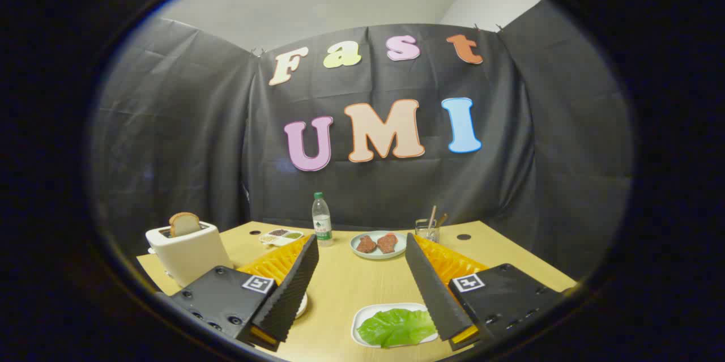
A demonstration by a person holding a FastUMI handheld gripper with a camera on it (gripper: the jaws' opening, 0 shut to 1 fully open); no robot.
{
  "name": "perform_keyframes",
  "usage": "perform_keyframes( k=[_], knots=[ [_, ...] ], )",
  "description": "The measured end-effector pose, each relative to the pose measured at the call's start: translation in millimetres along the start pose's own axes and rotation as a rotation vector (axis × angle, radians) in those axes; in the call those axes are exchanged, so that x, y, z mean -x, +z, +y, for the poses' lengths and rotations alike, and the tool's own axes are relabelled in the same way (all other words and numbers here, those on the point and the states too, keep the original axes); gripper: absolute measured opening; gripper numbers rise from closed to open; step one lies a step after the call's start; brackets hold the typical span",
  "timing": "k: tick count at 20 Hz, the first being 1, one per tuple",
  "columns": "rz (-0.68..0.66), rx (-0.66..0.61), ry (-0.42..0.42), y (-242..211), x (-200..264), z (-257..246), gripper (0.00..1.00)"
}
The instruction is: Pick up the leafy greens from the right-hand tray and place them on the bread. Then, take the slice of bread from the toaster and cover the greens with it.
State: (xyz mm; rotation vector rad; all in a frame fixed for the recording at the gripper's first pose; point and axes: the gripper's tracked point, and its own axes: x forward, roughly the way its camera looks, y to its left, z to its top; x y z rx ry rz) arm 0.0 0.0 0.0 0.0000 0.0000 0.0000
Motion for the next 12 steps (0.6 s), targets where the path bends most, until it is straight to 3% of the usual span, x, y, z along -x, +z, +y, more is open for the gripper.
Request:
perform_keyframes(
  k=[12],
  knots=[
    [0.007,0.032,-0.026,-4,-1,-12,0.97]
  ],
)
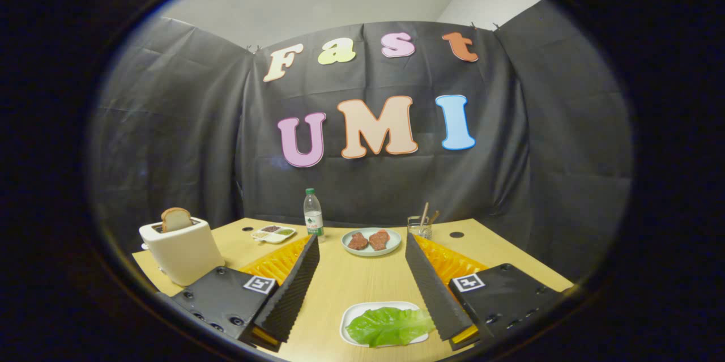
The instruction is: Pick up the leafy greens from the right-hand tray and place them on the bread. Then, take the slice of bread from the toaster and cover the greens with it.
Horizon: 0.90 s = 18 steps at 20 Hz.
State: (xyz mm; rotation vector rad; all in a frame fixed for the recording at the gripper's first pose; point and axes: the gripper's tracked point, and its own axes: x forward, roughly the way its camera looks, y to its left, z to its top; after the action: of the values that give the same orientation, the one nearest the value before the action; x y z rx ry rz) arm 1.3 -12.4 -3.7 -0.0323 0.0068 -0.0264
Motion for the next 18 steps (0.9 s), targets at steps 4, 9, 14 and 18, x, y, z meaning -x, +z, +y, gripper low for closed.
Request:
perform_keyframes(
  k=[4,9,14,18],
  knots=[
    [-0.019,0.018,-0.008,4,2,-2,0.97],
    [0.019,0.033,-0.02,-10,1,-14,0.97],
    [0.152,0.043,-0.075,-51,-5,-52,0.97],
    [0.299,-0.007,-0.15,-95,-7,-95,0.98]
  ],
)
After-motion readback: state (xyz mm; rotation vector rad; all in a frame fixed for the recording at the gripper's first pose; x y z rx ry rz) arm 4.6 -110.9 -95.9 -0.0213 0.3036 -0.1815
